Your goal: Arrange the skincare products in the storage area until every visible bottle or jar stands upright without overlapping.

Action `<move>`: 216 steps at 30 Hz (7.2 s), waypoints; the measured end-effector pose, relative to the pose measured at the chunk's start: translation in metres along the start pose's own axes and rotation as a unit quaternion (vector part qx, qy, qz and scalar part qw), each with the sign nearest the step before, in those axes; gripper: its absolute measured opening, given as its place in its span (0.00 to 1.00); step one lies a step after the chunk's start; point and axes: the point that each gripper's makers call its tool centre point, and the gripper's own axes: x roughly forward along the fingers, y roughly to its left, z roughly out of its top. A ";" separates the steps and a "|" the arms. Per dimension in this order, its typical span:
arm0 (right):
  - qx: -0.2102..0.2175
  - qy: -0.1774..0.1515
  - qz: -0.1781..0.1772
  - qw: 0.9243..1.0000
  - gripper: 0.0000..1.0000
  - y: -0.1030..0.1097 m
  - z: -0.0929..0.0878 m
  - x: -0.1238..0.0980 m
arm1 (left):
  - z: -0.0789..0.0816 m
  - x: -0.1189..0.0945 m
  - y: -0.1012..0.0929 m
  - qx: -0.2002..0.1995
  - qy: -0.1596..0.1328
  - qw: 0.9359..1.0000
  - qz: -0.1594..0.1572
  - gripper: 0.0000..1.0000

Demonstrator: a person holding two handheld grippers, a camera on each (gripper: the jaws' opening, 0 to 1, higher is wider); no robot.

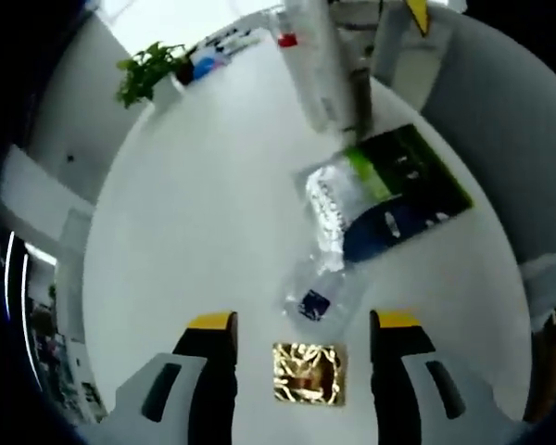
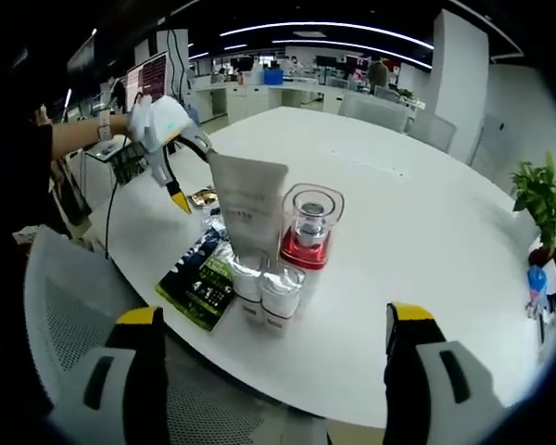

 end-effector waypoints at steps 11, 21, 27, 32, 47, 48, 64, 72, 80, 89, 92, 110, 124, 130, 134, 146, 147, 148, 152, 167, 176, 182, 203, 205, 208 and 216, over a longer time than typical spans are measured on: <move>0.000 0.009 -0.003 1.000 0.99 -0.003 -0.003 0.002 | -0.011 0.019 -0.004 0.056 0.026 0.997 -0.045 0.53; 0.002 0.014 -0.005 1.000 0.99 -0.004 -0.006 0.004 | -0.016 0.034 0.003 0.076 0.026 0.994 -0.079 0.51; 0.000 0.016 -0.001 1.000 0.99 -0.002 -0.006 0.005 | -0.015 0.039 0.001 0.096 0.040 0.987 -0.120 0.49; 0.000 0.018 -0.002 1.000 0.99 -0.003 -0.008 0.005 | -0.013 0.043 0.005 0.118 0.043 0.983 -0.136 0.54; -0.004 0.018 0.004 1.000 0.99 -0.001 -0.007 0.005 | -0.009 0.043 -0.006 0.135 0.055 0.971 -0.187 0.47; -0.005 0.018 0.004 1.000 0.99 -0.001 -0.007 0.005 | -0.009 0.043 -0.006 0.137 0.057 0.971 -0.188 0.47; -0.007 0.017 0.004 1.000 0.99 -0.002 -0.007 0.005 | -0.010 0.036 -0.017 0.101 0.076 0.971 -0.202 0.36; -0.010 0.014 0.005 1.000 0.99 0.000 -0.006 0.003 | -0.015 0.024 -0.034 0.073 0.084 0.970 -0.217 0.36; -0.011 0.014 0.006 1.000 0.99 0.001 -0.007 0.003 | -0.015 0.019 -0.045 0.050 0.097 0.974 -0.200 0.36; -0.016 0.008 0.009 1.000 0.99 0.002 -0.003 0.002 | -0.016 0.013 -0.058 0.018 0.103 0.976 -0.190 0.36; -0.016 0.006 0.012 1.000 0.99 0.003 -0.002 0.002 | -0.016 0.013 -0.058 -0.006 0.101 0.979 -0.179 0.36; 0.001 -0.016 0.010 1.000 0.99 0.001 0.008 -0.001 | -0.016 0.011 -0.070 -0.060 0.115 0.981 -0.145 0.36; 0.010 -0.035 0.020 0.999 0.99 0.003 0.016 0.000 | -0.015 0.010 -0.083 -0.110 0.106 0.980 -0.126 0.36; 0.010 -0.038 0.024 0.999 0.99 0.006 0.017 0.000 | -0.014 0.009 -0.091 -0.116 0.109 0.980 -0.118 0.36; 0.017 -0.051 0.029 0.998 0.99 0.006 0.021 0.000 | -0.012 0.008 -0.095 -0.126 0.107 0.980 -0.113 0.36; 0.020 -0.051 0.043 0.998 1.00 0.012 0.020 -0.001 | -0.006 0.007 -0.109 -0.154 0.108 0.977 -0.098 0.36; 0.019 -0.051 0.045 0.998 1.00 0.013 0.019 -0.001 | -0.006 0.006 -0.110 -0.154 0.108 0.977 -0.098 0.36; 0.019 -0.049 0.046 0.998 1.00 0.014 0.018 -0.001 | -0.006 0.007 -0.111 -0.156 0.108 0.977 -0.096 0.36; 0.018 -0.052 0.050 0.997 1.00 0.017 0.018 -0.002 | -0.003 0.006 -0.114 -0.162 0.108 0.977 -0.091 0.36; 0.012 -0.043 0.056 0.997 1.00 0.020 0.012 -0.003 | 0.004 0.008 -0.123 -0.172 0.120 0.974 -0.083 0.36; 0.019 -0.055 0.064 0.996 1.00 0.024 0.017 -0.003 | 0.005 0.009 -0.124 -0.184 0.122 0.972 -0.078 0.36; 0.015 -0.051 0.062 0.997 0.99 0.025 0.016 -0.003 | 0.007 0.009 -0.124 -0.185 0.130 0.971 -0.079 0.37; 0.014 -0.049 0.056 0.997 0.99 0.025 0.012 -0.005 | 0.011 0.010 -0.124 -0.206 0.123 0.968 -0.067 0.37; 0.014 -0.047 0.054 0.997 0.99 0.023 0.010 -0.005 | 0.011 0.010 -0.122 -0.198 0.116 0.971 -0.060 0.39; 0.013 -0.045 0.052 0.998 0.99 0.022 0.009 -0.005 | 0.009 0.010 -0.116 -0.199 0.114 0.972 -0.043 0.46; 0.011 -0.043 0.045 0.998 0.99 0.021 0.008 -0.006 | 0.008 0.009 -0.113 -0.194 0.102 0.975 -0.032 0.50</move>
